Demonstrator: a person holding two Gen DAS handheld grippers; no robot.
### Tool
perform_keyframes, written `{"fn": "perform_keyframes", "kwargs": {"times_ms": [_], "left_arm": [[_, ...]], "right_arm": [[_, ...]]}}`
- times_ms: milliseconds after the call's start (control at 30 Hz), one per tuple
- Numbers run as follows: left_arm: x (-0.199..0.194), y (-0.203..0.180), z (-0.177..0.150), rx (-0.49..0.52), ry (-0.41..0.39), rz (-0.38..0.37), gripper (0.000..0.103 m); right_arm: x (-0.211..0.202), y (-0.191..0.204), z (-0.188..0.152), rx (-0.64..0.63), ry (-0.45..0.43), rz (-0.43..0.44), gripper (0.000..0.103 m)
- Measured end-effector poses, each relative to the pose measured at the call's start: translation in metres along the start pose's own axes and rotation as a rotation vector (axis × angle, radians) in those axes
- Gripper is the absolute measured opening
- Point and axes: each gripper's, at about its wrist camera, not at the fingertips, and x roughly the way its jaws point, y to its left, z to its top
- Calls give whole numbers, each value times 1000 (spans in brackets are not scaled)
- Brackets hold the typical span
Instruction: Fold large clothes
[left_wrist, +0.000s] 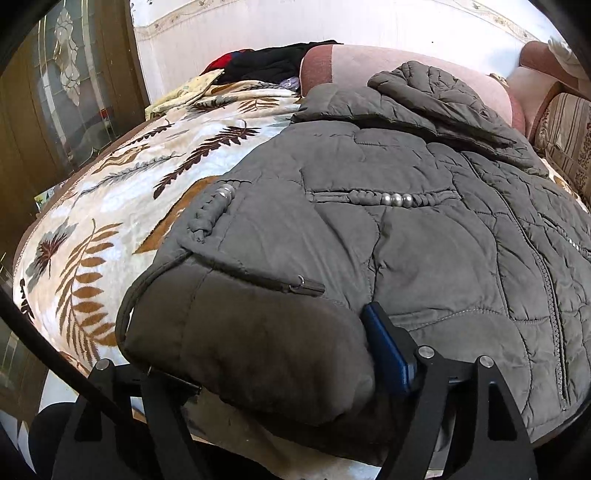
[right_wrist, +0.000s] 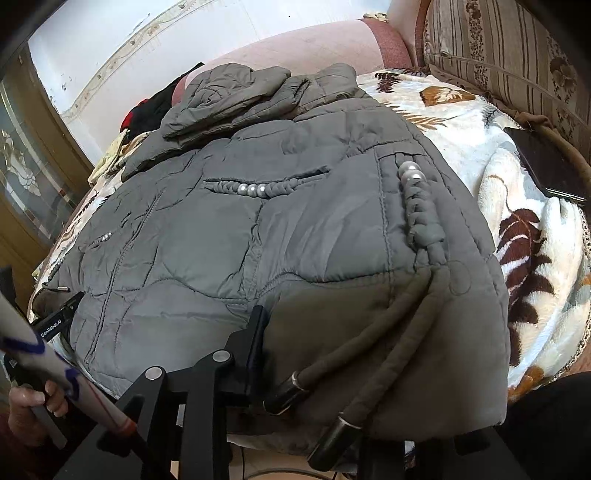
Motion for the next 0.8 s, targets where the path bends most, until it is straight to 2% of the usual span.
{"fn": "perform_keyframes", "kwargs": {"times_ms": [800], "left_arm": [[-2,-2,-1,22,-12,15,77]], "right_arm": [[1,5,0,-13,9,-19,39]]}}
